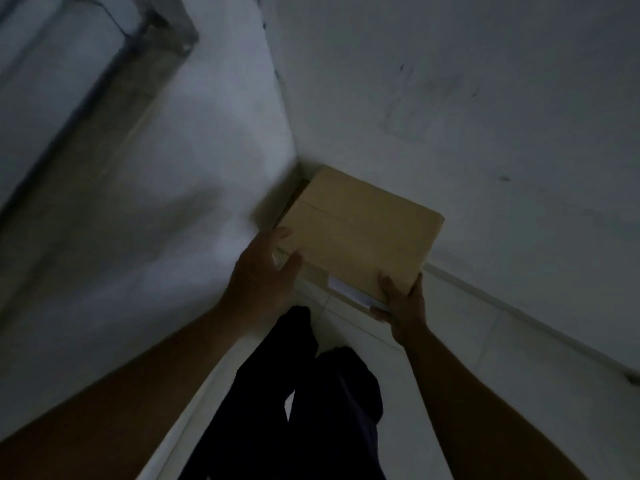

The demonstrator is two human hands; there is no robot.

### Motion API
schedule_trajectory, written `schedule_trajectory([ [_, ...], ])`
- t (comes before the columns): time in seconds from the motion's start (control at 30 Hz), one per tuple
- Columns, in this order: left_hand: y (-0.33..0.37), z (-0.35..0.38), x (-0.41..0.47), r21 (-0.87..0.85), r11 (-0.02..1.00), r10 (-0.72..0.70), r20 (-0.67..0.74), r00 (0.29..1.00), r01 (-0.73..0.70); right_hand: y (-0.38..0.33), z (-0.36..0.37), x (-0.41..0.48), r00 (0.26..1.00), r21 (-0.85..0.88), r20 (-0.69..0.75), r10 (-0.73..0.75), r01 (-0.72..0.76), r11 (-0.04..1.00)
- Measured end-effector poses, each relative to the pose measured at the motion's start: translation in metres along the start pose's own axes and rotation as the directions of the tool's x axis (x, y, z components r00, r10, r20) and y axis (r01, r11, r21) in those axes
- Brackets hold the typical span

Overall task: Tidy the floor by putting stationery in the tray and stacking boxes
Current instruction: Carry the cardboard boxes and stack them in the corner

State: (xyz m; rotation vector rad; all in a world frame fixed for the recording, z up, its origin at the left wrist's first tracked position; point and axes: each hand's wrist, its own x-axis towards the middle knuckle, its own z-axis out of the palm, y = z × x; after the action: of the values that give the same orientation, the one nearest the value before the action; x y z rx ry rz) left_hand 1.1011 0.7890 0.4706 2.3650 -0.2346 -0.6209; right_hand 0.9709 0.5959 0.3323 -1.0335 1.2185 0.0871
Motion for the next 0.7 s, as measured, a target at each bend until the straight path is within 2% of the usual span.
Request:
schedule_trajectory([
  [0.1, -0.01, -0.006, 0.015, 0.019, 1.0, -0.002, 0.051, 0.999, 0.001, 0.011, 0.02, 0.016, 1.0, -0.023, -0.008, 0.003, -0.003, 1.0],
  [0.23, -0.02, -0.006, 0.032, 0.064, 0.998, -0.007, 0.05, 0.999, 0.004, 0.011, 0.048, 0.042, 0.998, -0.237, -0.065, -0.002, -0.013, 0.972],
  [0.37, -0.021, -0.001, 0.039, 0.069, 0.997, 0.016, 0.039, 0.999, -0.019, 0.01, 0.06, 0.056, 0.982, -0.405, -0.186, 0.037, -0.111, 0.907],
  [0.47, -0.018, 0.0, 0.035, 0.082, 0.997, 0.007, 0.047, 0.999, -0.011, 0.012, 0.043, 0.051, 0.995, -0.518, -0.099, -0.012, -0.041, 0.854],
  [0.57, -0.015, -0.001, 0.023, 0.102, 0.995, 0.007, 0.051, 0.999, -0.012, 0.001, 0.028, 0.044, 0.999, -0.649, -0.009, -0.053, 0.035, 0.76],
  [0.7, 0.001, -0.006, -0.007, 0.096, 0.995, -0.005, 0.046, 0.999, 0.0, -0.022, 0.004, 0.017, 0.999, -0.698, -0.02, -0.038, 0.013, 0.716],
])
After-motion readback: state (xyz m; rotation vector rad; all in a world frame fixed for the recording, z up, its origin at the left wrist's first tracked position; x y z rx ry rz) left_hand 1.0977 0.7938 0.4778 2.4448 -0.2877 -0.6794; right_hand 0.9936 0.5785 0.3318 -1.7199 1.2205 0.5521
